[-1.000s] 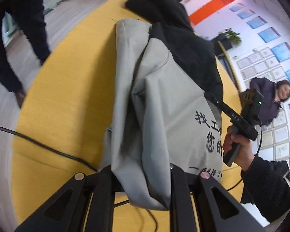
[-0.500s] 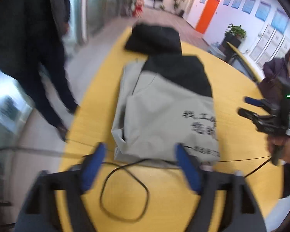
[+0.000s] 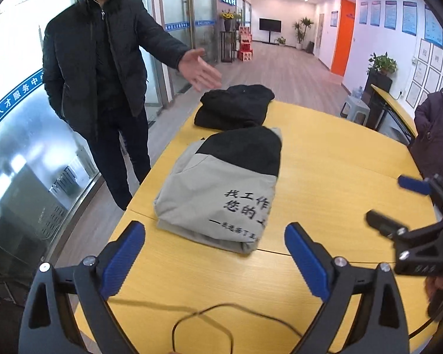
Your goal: Fold clothes
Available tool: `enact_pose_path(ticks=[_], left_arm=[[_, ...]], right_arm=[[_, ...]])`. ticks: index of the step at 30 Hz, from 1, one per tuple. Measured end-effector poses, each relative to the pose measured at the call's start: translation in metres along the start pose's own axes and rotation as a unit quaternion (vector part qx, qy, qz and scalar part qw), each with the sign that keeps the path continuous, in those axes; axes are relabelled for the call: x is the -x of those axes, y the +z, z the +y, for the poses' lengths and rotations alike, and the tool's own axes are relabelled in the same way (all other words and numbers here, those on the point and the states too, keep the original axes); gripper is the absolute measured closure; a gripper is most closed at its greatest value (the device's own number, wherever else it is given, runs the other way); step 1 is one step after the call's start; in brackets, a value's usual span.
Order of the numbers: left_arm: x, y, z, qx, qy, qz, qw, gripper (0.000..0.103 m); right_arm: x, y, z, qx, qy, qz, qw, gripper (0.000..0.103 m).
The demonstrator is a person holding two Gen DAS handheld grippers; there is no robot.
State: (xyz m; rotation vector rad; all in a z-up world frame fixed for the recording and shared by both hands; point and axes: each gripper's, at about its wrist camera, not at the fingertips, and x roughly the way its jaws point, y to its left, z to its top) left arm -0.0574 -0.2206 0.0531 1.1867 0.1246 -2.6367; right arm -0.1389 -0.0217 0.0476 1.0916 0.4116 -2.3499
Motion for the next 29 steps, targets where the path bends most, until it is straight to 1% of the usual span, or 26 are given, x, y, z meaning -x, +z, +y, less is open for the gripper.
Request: enact_pose_path(ticks=[3,5,7,11,14,18,22,24,26,29], left_arm=[[0.005,-0.003,-0.012,0.003,0.016,0.001,0.9999,0.002],[0.004,-0.004,-0.014,0.008,0.028,-0.003,0.9996,0.001],[-0.006,-0.005,-0.013,0.008,0.04,-0.003,0.9992,0.0],[-0.031,-0.01,-0.011,-0.002,0.065,0.01,0.9979,0.0],[-0.052,-0.015,-0.005,-0.003,0.068,0.021,0.9975,0.0],[-0.072,-0.019,0.005,0.0,0.072,0.036,0.9968,0.0],[-0.083,-0.021,0.014,0.001,0.094,0.042,0.9947,0.0],[-0.086,-0.024,0.018,0.002,0.092,0.042,0.9949,0.0],[-0.093,-0.027,0.021,0.004,0.088,0.052,0.9948,0.0],[-0.098,-0.032,0.026,0.006,0.089,0.052,0.9946,0.0]], right_arm=[[0.003,-0.007,-0.001,-0.008,0.0,0.002,1.0,0.003],[-0.007,-0.008,0.003,-0.008,0.0,0.004,1.0,0.003],[-0.016,-0.01,0.007,-0.006,-0.003,0.007,1.0,0.003],[-0.048,-0.013,0.019,-0.007,-0.012,0.014,1.0,0.003],[-0.072,-0.016,0.028,-0.007,-0.018,0.019,1.0,0.003],[-0.091,-0.018,0.038,-0.003,-0.023,0.028,0.999,0.003],[-0.099,-0.015,0.047,0.001,-0.027,0.031,0.999,0.003],[-0.101,-0.014,0.05,0.005,-0.03,0.033,0.999,0.003],[-0.104,-0.013,0.053,0.01,-0.034,0.037,0.999,0.003],[-0.109,-0.013,0.056,0.01,-0.038,0.043,0.998,0.003]])
